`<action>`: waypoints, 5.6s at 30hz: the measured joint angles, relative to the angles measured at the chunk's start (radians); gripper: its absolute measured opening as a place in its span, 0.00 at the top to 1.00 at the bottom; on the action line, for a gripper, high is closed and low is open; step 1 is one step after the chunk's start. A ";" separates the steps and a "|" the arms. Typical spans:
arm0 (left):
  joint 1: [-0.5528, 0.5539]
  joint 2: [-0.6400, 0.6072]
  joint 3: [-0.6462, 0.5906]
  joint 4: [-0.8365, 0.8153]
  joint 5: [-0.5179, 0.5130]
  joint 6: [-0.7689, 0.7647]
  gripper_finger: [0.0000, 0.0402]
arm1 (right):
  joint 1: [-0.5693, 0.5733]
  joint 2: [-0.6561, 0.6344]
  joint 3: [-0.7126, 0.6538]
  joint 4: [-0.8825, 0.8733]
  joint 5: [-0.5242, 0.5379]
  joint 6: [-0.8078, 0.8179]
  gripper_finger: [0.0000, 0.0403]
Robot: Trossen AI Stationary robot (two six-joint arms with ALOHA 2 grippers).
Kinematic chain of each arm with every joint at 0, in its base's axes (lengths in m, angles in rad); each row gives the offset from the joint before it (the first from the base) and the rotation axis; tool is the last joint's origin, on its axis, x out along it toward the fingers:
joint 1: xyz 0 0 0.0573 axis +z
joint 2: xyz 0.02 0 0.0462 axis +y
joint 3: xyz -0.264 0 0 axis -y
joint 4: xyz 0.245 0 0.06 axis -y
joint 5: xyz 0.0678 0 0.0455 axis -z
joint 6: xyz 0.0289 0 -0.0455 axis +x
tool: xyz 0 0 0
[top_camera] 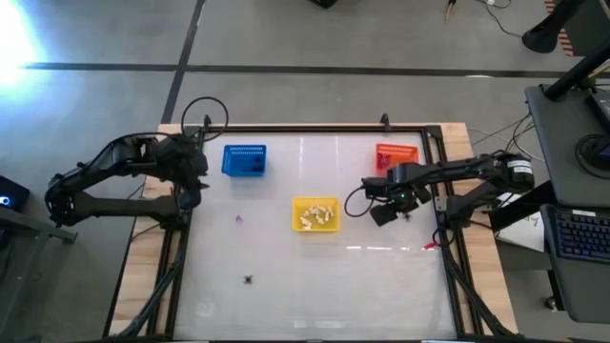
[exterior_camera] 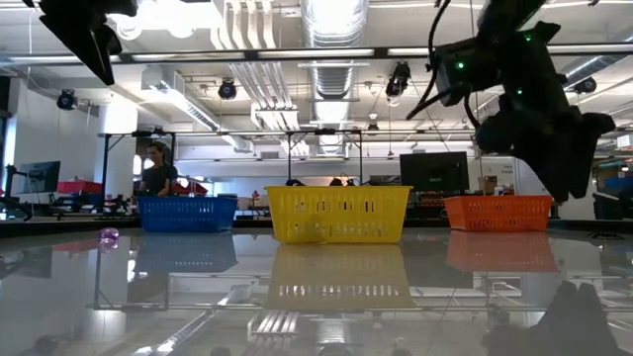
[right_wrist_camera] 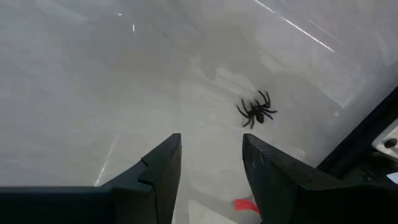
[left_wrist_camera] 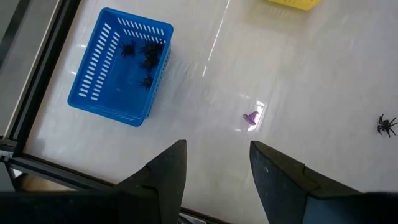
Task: Sort Halloween decoration
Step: Put the black spider toy into the blue bin
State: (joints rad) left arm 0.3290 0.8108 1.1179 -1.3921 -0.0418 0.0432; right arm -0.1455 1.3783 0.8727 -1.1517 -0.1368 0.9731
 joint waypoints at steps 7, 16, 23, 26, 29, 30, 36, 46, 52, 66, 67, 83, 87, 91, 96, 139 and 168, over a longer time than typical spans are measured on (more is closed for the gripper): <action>0.000 0.001 0.000 0.000 0.000 0.000 0.60 | 0.000 -0.046 -0.088 0.028 0.019 0.024 0.59; 0.000 0.001 0.000 0.000 0.000 0.000 0.60 | -0.003 -0.086 -0.161 0.097 0.077 0.031 0.59; 0.000 0.003 0.000 0.000 0.000 -0.009 0.60 | -0.003 -0.086 -0.254 0.177 0.077 0.079 0.59; 0.000 0.004 0.000 0.001 0.000 -0.015 0.60 | -0.003 -0.091 -0.289 0.206 0.076 0.108 0.59; 0.000 0.007 0.000 0.001 0.000 -0.015 0.60 | -0.003 -0.091 -0.315 0.230 0.075 0.116 0.59; 0.000 0.009 0.000 0.004 0.000 -0.015 0.60 | -0.003 -0.090 -0.322 0.234 0.076 0.117 0.60; 0.000 0.025 0.000 0.018 0.000 -0.015 0.60 | -0.003 -0.093 -0.376 0.292 0.071 0.160 0.69; 0.000 0.047 0.000 0.020 0.000 -0.015 0.60 | -0.004 -0.093 -0.385 0.311 0.054 0.206 0.95; 0.000 0.041 0.000 0.020 0.000 -0.015 0.60 | -0.003 -0.111 -0.373 0.297 0.053 0.214 0.98; 0.000 0.020 0.000 0.020 0.000 -0.015 0.60 | -0.003 -0.249 -0.242 0.166 0.057 0.232 0.98; 0.000 0.019 0.000 0.020 0.000 -0.015 0.60 | -0.003 -0.258 -0.234 0.162 0.057 0.232 0.98; 0.000 0.016 0.000 0.033 0.000 0.012 0.60 | -0.003 -0.259 -0.089 0.445 0.098 0.167 0.98; 0.000 0.013 0.000 0.041 0.000 0.024 0.60 | -0.003 -0.220 -0.071 0.564 0.113 0.144 0.98; 0.000 0.005 0.000 0.041 0.000 0.025 0.60 | -0.003 -0.165 -0.032 0.622 0.125 0.114 0.98; 0.000 -0.009 0.000 0.041 0.000 0.025 0.60 | -0.003 -0.065 0.055 0.651 0.141 0.067 0.98; 0.000 -0.062 0.000 0.069 -0.002 0.026 0.60 | -0.170 0.853 1.244 0.661 -0.083 -0.451 0.98; 0.000 -0.057 0.000 0.069 -0.002 0.023 0.60 | -0.190 1.059 1.481 0.654 -0.096 -0.505 0.79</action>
State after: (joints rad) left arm 0.3289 0.7539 1.1179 -1.3235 -0.0434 0.0666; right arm -0.3354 2.4377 2.3535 -0.4977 -0.2329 0.4683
